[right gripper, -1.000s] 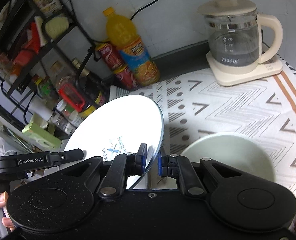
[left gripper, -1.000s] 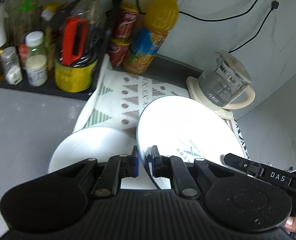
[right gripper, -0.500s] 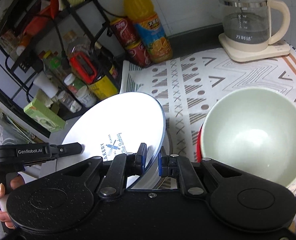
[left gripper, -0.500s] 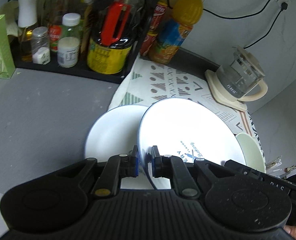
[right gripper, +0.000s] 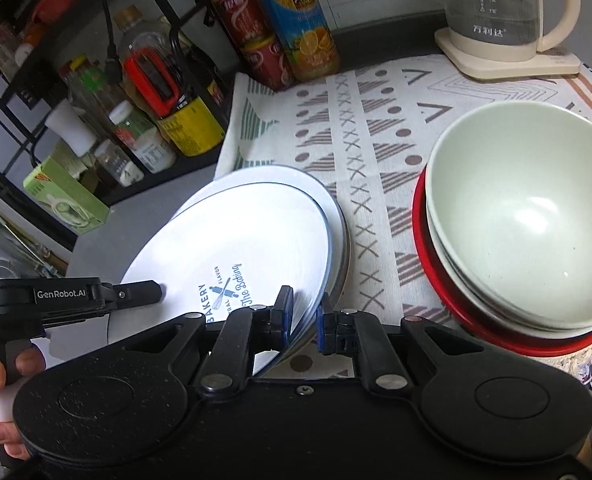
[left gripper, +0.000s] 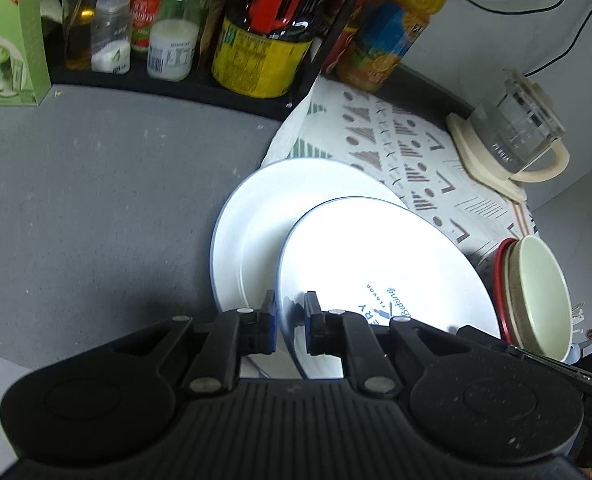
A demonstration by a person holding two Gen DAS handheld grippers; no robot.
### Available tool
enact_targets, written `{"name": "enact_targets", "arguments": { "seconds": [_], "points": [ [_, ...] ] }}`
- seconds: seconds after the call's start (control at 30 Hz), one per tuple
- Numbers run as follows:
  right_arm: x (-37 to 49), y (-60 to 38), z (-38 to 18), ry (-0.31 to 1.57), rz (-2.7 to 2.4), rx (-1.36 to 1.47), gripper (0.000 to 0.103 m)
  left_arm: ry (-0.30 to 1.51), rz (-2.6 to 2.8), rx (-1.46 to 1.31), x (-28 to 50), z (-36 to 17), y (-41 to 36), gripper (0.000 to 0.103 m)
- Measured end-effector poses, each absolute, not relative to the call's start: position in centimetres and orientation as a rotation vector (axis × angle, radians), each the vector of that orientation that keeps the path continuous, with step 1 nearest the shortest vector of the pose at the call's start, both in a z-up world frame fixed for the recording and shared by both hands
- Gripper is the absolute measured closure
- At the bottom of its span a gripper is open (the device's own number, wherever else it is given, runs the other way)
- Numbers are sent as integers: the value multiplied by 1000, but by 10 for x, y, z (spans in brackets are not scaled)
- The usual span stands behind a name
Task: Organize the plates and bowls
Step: 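Carry the 'Bakery' plate and lower it onto the plate stack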
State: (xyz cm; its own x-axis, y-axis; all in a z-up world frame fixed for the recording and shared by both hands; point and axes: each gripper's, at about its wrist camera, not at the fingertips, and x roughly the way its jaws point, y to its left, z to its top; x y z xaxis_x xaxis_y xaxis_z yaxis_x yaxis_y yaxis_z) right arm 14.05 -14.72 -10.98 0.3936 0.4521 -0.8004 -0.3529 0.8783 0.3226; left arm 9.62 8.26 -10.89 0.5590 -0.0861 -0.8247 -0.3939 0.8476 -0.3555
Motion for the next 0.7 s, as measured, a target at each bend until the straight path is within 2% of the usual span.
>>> {"name": "enact_targets", "arguments": {
  "seconds": [0.7],
  "points": [
    [148, -124, -131, 1065, 448, -15, 91, 988, 248, -525, 105, -137, 78, 90]
  ]
}}
